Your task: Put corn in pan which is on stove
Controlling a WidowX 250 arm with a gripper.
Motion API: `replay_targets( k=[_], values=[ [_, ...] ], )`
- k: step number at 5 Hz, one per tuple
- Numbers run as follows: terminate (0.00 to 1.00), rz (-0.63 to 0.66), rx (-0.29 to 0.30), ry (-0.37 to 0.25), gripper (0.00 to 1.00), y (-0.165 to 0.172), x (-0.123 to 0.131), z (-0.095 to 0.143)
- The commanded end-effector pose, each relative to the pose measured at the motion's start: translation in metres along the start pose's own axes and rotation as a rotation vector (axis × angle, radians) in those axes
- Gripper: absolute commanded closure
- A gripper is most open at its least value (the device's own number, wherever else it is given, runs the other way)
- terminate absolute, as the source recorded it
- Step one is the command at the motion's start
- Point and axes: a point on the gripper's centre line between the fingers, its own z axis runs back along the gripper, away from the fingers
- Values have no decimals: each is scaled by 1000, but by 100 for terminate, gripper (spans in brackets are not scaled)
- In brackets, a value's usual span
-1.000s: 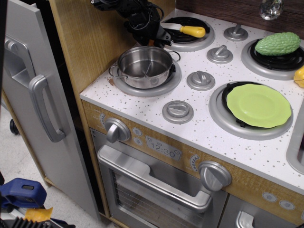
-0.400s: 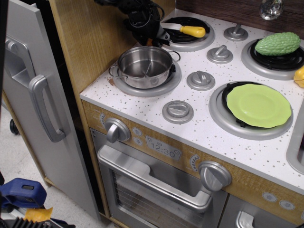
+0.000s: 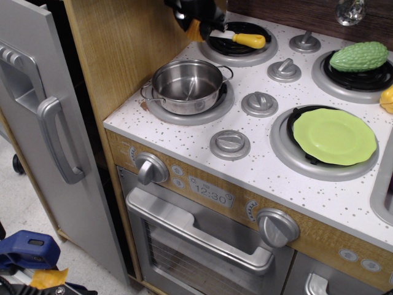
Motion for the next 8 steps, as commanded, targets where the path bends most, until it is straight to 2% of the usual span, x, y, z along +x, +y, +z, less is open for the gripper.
replay_targets(
  k=[1, 2, 4, 5, 6, 8],
  values=[
    [0, 57, 61, -55, 100, 6, 20, 59],
    [0, 114, 83, -47, 100, 2, 2, 71],
    [0, 211, 80, -24, 100, -10, -33, 86],
    [0, 243, 70, -19, 0, -15, -42, 86],
    [0, 250, 65, -38, 0, -21, -47, 83],
    [0, 250, 65, -38, 0, -21, -47, 83]
  ],
)
